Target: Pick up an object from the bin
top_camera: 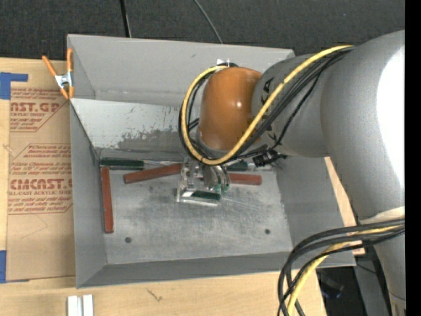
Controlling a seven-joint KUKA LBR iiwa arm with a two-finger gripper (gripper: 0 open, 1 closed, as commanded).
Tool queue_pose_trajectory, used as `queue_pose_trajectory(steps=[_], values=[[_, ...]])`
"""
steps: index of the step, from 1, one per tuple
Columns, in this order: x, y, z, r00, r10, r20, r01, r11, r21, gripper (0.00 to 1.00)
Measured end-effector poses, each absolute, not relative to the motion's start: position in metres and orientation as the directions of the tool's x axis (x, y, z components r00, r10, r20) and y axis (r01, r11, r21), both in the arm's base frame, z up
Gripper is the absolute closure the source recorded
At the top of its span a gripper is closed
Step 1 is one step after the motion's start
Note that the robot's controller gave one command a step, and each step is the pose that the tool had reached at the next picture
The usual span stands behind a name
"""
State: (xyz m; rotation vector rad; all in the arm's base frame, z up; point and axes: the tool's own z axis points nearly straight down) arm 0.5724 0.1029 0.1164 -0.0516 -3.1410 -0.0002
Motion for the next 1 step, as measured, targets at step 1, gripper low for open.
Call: queue_pose_trajectory(steps=[1], values=[[0.5790, 0.1030, 0.1456, -1.000, -0.024, -0.003, -0.024, 1.000, 0.000, 1.00]])
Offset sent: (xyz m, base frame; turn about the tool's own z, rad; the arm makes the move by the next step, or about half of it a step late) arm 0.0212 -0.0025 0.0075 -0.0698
